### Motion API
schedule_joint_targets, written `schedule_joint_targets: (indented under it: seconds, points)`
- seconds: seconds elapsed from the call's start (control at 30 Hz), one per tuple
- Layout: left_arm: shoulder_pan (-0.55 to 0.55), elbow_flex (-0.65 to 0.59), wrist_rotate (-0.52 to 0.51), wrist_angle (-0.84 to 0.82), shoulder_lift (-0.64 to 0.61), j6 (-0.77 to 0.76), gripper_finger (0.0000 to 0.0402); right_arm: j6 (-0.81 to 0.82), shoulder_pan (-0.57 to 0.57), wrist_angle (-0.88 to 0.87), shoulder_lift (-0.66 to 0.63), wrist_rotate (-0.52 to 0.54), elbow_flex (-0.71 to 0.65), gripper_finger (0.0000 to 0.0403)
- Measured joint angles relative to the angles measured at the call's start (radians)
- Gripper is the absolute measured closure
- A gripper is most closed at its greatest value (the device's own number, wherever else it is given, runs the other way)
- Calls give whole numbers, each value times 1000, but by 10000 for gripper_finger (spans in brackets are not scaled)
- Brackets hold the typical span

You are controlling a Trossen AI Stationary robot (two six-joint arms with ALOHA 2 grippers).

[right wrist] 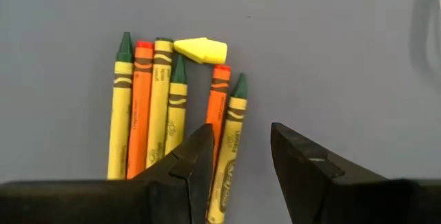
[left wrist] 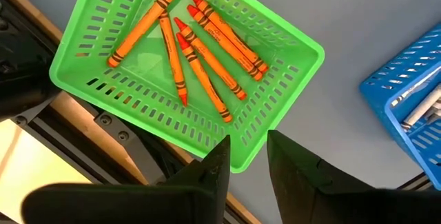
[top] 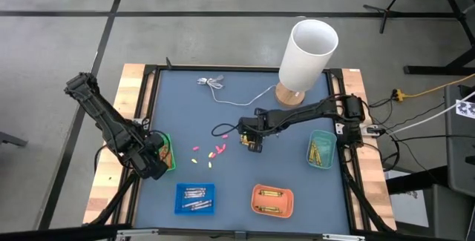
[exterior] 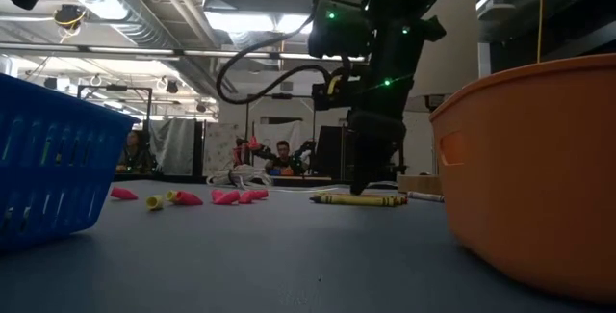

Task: Sort crayons
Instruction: Put the green crayon into the orange bin

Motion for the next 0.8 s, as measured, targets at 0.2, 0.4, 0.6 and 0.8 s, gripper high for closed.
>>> schedule_joint_targets:
  seconds: [0.2, 0.4, 0.6, 0.8]
  points:
    - [0, 0, 0, 1, 2, 0, 320, 0, 0, -2, 0, 21, 0, 256]
    - [0, 0, 0, 4, 2, 0, 320, 0, 0, 2, 2, 52, -3, 256]
    - [0, 0, 0, 4, 2, 0, 320, 0, 0, 14, 2, 63, -3, 256]
    - [0, 0, 0, 5, 2, 0, 320, -1, 0, 12, 2, 70, -3, 256]
